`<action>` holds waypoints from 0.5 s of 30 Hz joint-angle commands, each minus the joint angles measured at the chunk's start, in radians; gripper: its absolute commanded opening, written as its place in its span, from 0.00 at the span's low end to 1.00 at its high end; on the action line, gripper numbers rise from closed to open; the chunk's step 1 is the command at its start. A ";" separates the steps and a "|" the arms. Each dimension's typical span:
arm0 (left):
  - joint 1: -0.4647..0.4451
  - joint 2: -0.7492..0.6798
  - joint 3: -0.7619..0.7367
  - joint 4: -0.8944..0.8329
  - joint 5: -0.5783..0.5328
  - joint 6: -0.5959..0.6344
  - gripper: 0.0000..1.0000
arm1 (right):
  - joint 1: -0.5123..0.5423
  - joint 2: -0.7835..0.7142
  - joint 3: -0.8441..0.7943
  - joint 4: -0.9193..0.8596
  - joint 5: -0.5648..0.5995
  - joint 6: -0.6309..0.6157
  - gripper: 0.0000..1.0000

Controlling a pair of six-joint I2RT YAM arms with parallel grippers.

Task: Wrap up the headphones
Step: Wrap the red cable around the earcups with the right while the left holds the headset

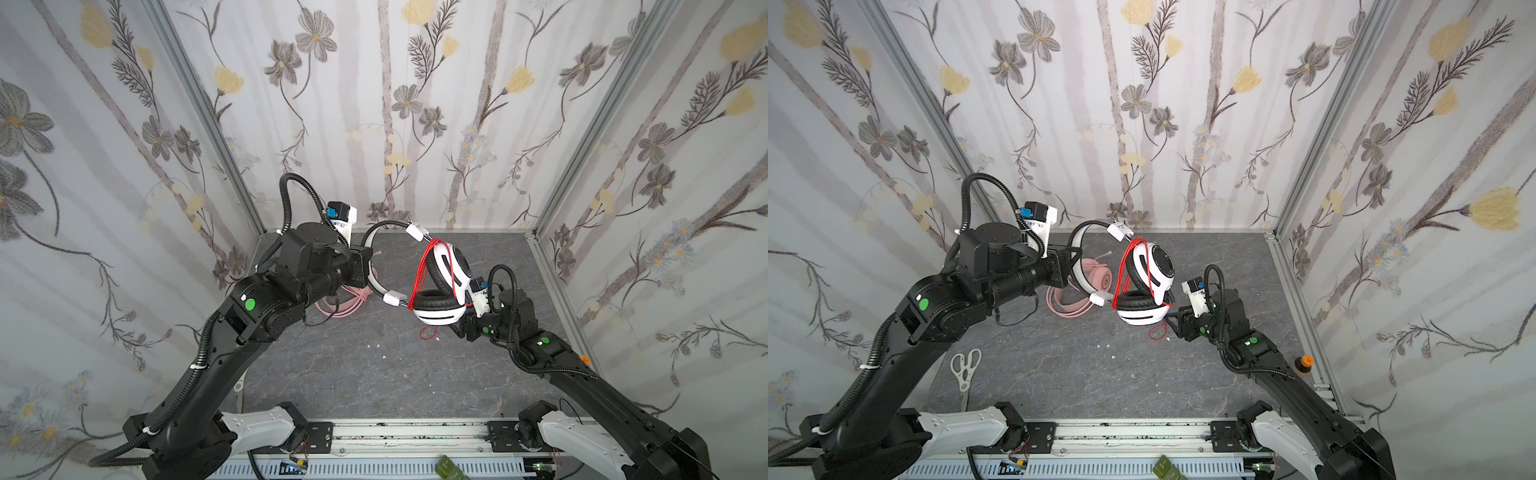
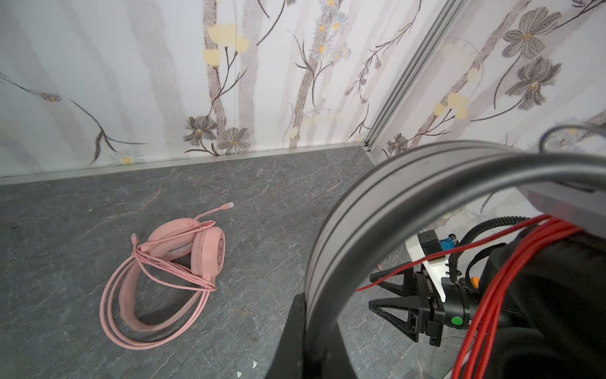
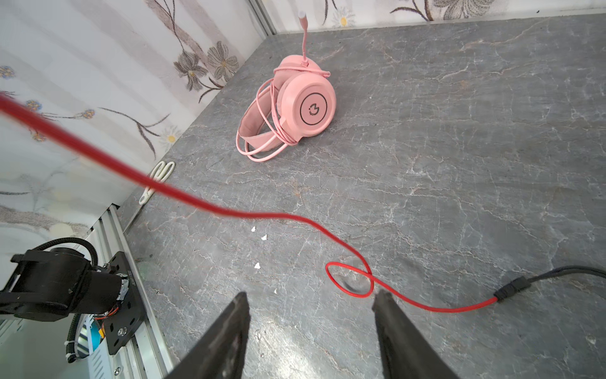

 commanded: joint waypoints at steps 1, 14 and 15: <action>0.007 -0.011 0.014 0.066 0.016 -0.046 0.00 | -0.005 -0.001 -0.023 0.007 0.038 0.028 0.60; 0.025 -0.031 0.004 0.058 0.015 -0.049 0.00 | -0.260 0.131 -0.230 0.276 -0.138 0.462 0.65; 0.027 -0.032 0.002 0.057 0.017 -0.050 0.00 | -0.265 0.153 -0.236 0.289 -0.141 0.486 0.65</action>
